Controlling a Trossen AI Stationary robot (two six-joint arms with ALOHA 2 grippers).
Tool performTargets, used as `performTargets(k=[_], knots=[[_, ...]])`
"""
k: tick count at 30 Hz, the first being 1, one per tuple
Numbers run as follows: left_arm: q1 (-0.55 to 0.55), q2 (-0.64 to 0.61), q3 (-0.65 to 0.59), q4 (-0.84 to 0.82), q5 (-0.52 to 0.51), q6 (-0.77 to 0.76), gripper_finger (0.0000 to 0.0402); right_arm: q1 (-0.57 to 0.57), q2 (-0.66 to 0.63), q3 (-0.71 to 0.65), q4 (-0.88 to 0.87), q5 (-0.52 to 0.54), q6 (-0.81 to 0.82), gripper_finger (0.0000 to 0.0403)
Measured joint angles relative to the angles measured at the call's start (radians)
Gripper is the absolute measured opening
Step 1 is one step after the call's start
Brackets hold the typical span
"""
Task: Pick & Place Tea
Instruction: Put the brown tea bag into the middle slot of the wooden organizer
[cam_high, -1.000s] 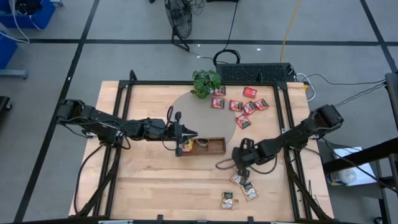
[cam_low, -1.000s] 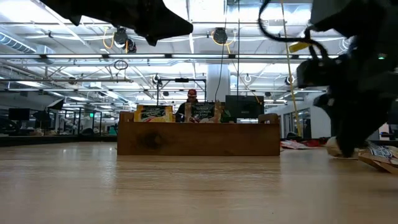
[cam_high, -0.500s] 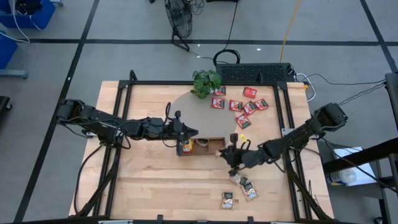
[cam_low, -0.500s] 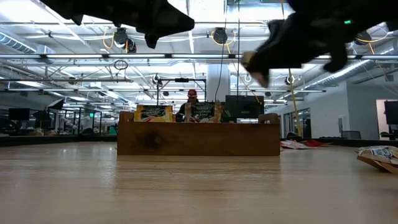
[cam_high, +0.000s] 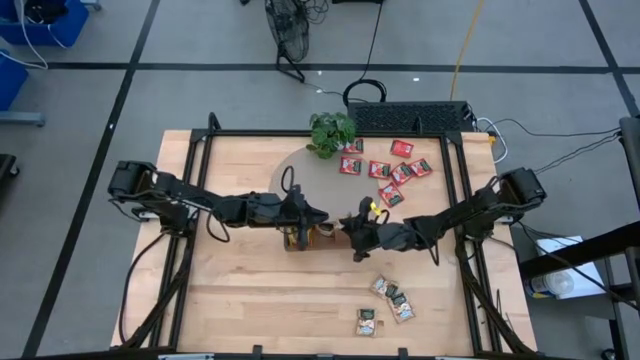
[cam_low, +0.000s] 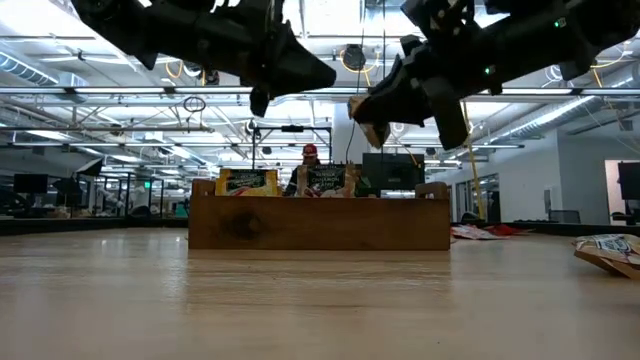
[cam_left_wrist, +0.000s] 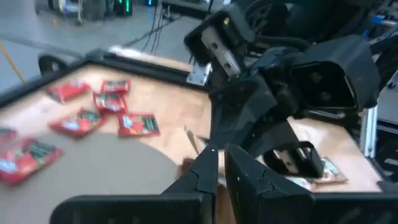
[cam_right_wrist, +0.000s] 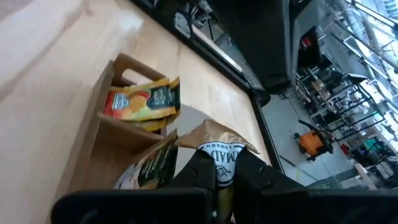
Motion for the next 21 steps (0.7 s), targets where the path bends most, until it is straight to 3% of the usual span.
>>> performTargets(k=[2,7,15,21], knots=[[0.002,-0.001,-0.001,-0.001,-0.006,0.055,0.0033,0.0,0.0,0.0,0.024,-0.03,0.052,0.0011],[0.003,-0.007,-0.001,0.029,-0.019,0.102,0.0033,-0.017,0.04,0.002,0.099,-0.289,0.277,0.0011],[0.006,-0.007,-0.001,0.03,-0.019,0.105,0.0033,-0.047,0.296,0.002,0.461,-0.316,0.37,0.0011],[0.006,-0.007,-0.002,0.003,-0.018,0.101,0.0033,-0.044,0.323,0.025,0.492,-0.221,0.306,0.0017]])
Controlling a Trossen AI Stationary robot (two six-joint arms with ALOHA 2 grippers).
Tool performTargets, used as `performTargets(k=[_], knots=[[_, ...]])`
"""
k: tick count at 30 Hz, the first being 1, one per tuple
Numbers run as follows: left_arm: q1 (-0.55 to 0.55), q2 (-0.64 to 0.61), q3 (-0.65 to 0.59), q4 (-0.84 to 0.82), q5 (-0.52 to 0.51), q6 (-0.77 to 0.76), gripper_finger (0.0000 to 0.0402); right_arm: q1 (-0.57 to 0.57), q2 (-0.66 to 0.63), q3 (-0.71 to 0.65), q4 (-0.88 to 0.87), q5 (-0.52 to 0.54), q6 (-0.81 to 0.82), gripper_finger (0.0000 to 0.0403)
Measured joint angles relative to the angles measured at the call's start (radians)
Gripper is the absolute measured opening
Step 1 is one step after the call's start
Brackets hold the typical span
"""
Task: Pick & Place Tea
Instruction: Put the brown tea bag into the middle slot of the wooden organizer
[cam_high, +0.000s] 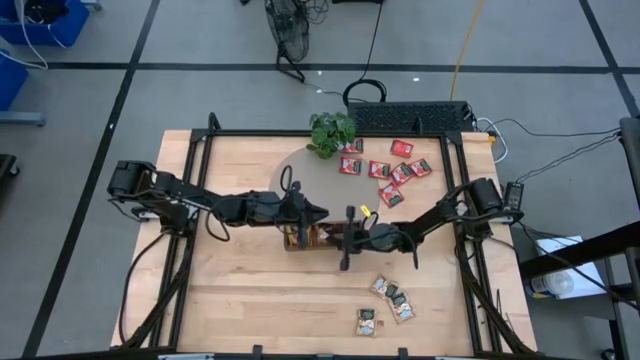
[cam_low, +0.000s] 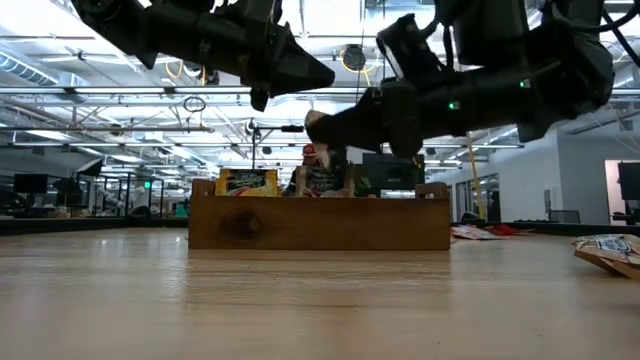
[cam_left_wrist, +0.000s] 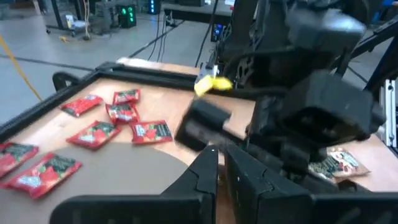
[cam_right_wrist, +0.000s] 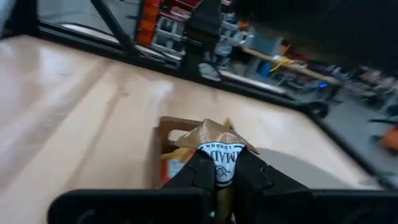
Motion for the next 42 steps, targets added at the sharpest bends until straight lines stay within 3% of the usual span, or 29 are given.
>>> performTargets(k=[4,10,13,28,34,42], knots=[[0.006,0.0,-0.001,-0.007,-0.018,-0.057,0.0033,0.019,-0.022,0.011,0.016,0.122,-0.112,0.0009],[0.012,0.0,-0.001,0.003,-0.154,-0.033,0.0033,0.016,-0.031,0.052,0.059,0.415,-0.313,0.0009],[0.012,0.0,0.0,0.019,-0.166,0.002,0.0033,-0.002,-0.032,0.06,0.11,0.451,-0.333,0.0009],[-0.033,-0.001,0.001,0.069,-0.203,0.263,0.0041,-0.032,-0.062,0.06,0.195,0.501,-0.448,0.0009],[-0.054,0.002,-0.001,0.06,-0.25,0.304,0.0123,-0.035,-0.083,0.062,0.208,0.525,-0.457,0.0009],[-0.042,0.002,-0.001,0.061,-0.257,0.271,0.0221,-0.033,-0.083,0.062,0.217,0.392,-0.367,0.0009]])
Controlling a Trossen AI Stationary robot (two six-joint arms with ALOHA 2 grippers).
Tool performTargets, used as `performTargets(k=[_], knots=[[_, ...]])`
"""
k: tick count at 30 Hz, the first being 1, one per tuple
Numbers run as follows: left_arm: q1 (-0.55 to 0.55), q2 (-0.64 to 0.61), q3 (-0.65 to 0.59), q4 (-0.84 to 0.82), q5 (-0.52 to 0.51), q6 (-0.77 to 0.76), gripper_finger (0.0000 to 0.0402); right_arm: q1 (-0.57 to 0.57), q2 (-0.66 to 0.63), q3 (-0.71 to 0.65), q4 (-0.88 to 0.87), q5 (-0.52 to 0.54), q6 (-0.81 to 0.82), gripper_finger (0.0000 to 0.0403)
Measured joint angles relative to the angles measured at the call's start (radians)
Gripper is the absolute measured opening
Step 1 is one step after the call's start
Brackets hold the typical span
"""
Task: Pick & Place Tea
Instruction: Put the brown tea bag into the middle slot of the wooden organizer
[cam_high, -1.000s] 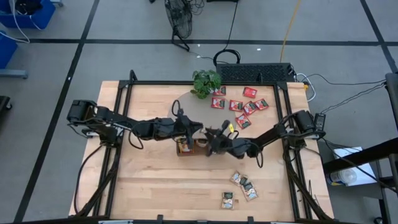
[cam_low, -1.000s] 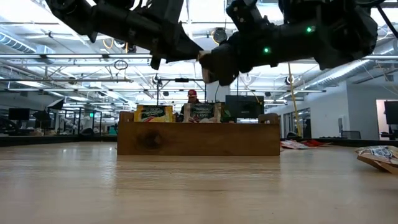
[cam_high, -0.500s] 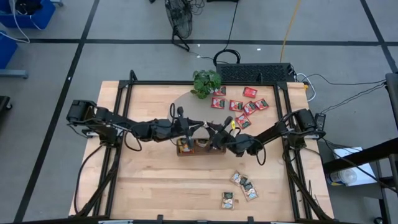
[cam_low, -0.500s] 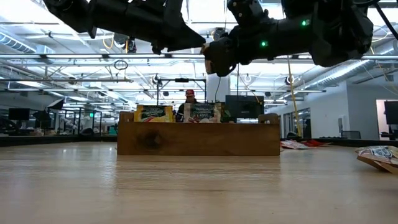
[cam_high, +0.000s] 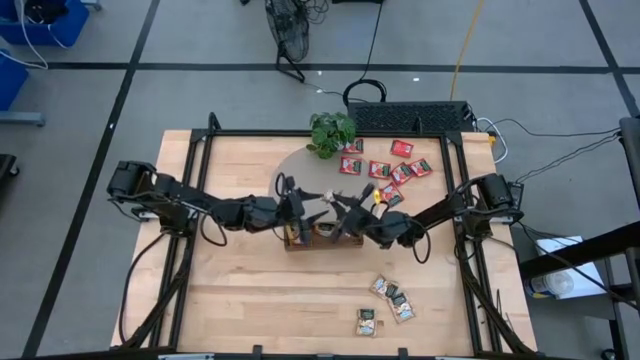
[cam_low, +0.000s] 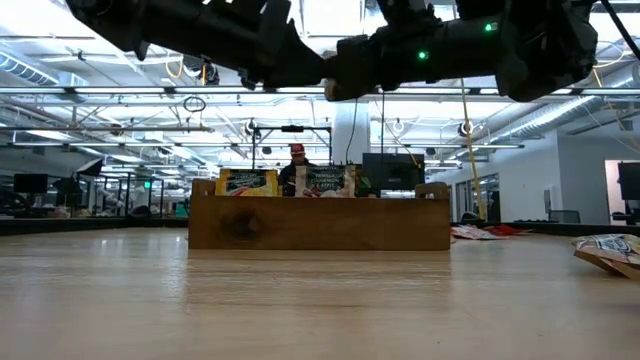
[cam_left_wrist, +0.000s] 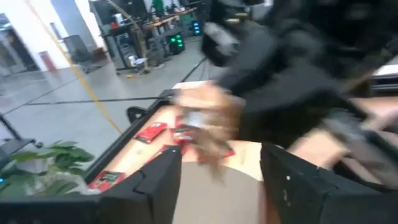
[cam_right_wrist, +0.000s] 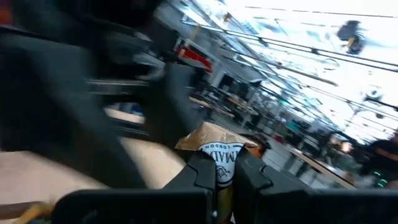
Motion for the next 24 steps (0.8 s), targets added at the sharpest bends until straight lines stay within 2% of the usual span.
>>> performTargets(k=[6,16,20,24], knots=[[0.003,0.0,0.0,0.016,-0.002,-0.004,0.0241,0.0,0.0,0.0,-0.03,-0.016,0.041,0.0009],[0.004,0.0,0.0,0.036,-0.002,0.014,0.0214,0.001,0.0,0.0,-0.059,-0.016,0.048,0.001],[0.004,0.0,0.0,0.033,0.0,0.013,0.0172,0.001,0.0,0.0,-0.072,-0.029,0.076,0.0012],[0.004,-0.002,0.0,0.016,-0.005,0.029,0.0084,0.012,0.0,-0.003,-0.08,-0.04,0.099,0.0015]])
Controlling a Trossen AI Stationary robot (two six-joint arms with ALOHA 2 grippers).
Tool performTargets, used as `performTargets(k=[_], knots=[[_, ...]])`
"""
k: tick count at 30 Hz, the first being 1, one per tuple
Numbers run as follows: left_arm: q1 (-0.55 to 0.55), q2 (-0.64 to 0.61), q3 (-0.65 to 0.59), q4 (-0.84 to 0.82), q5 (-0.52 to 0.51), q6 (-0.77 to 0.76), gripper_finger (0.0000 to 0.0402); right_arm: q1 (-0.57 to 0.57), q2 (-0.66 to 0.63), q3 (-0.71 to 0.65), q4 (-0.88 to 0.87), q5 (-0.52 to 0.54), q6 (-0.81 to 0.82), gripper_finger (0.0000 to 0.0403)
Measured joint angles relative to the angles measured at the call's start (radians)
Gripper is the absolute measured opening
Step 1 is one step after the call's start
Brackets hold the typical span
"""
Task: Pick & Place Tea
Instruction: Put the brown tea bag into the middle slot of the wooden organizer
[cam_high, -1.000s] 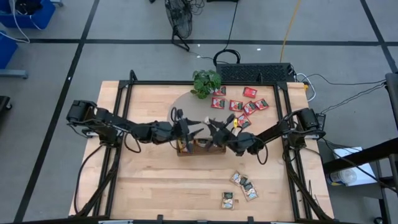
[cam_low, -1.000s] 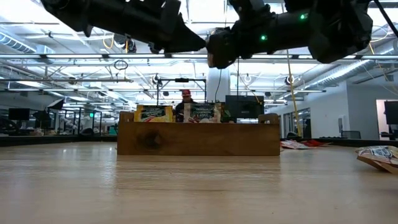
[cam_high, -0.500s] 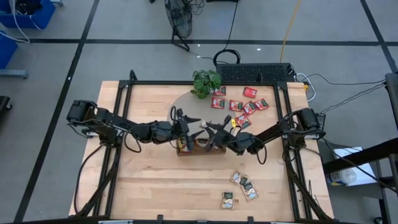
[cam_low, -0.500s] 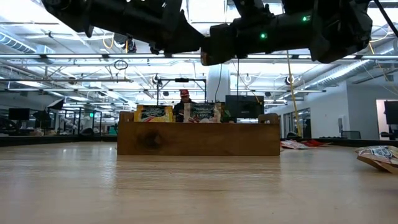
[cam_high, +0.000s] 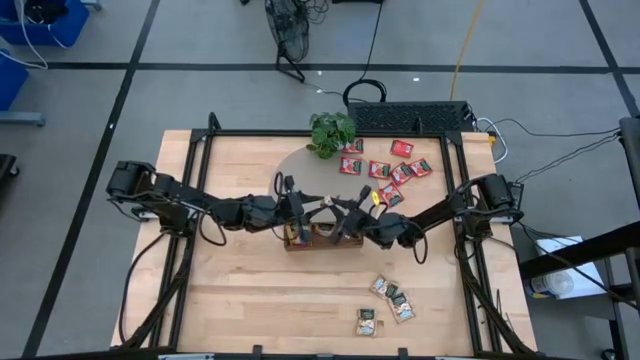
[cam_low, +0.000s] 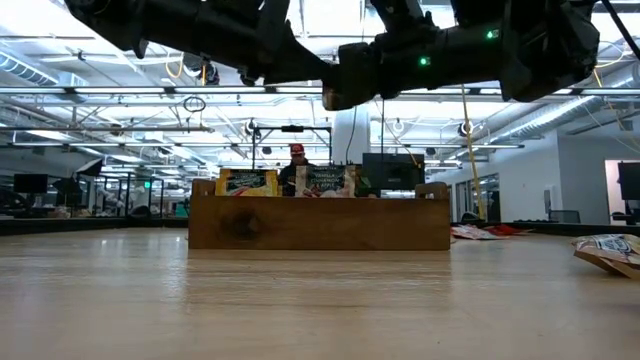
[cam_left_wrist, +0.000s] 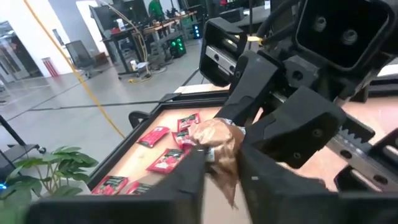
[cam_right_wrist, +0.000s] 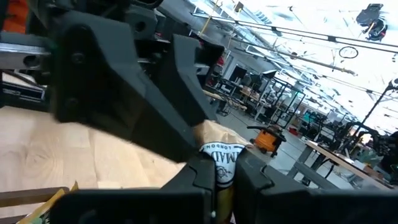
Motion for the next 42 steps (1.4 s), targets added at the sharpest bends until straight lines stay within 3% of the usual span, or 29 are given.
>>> performTargets(k=[3,10,18,20,25,28,35,37,42], knots=[[0.006,-0.002,0.0,-0.032,0.001,-0.001,0.002,0.013,0.001,-0.002,-0.015,0.022,-0.011,0.0015],[0.001,-0.034,0.001,-0.077,-0.005,0.011,0.0004,0.054,0.0,-0.009,-0.05,0.113,-0.001,0.0042],[-0.001,-0.151,0.002,-0.231,-0.126,0.01,0.0002,0.117,0.002,-0.044,-0.06,0.126,0.021,0.0077],[-0.004,-0.175,0.001,-0.311,-0.061,0.008,0.0002,0.124,0.002,-0.048,-0.054,0.126,0.014,0.0082],[-0.042,-0.187,0.001,-0.415,0.252,0.087,0.0001,0.122,-0.046,-0.07,-0.102,0.104,0.048,0.0092],[-0.074,-0.188,0.001,-0.432,0.32,0.101,0.0001,0.106,-0.123,-0.1,-0.209,-0.022,0.129,0.0095],[-0.106,-0.188,0.001,-0.439,0.315,0.097,0.0001,-0.032,-0.269,-0.126,-0.401,-0.691,0.503,0.0094],[-0.107,-0.187,0.001,-0.439,0.315,0.096,0.0001,-0.064,-0.26,-0.125,-0.396,-0.764,0.556,0.0096],[-0.107,-0.187,0.001,-0.424,0.315,0.097,0.0,-0.101,-0.171,-0.104,-0.34,-0.817,0.6,0.0109]])
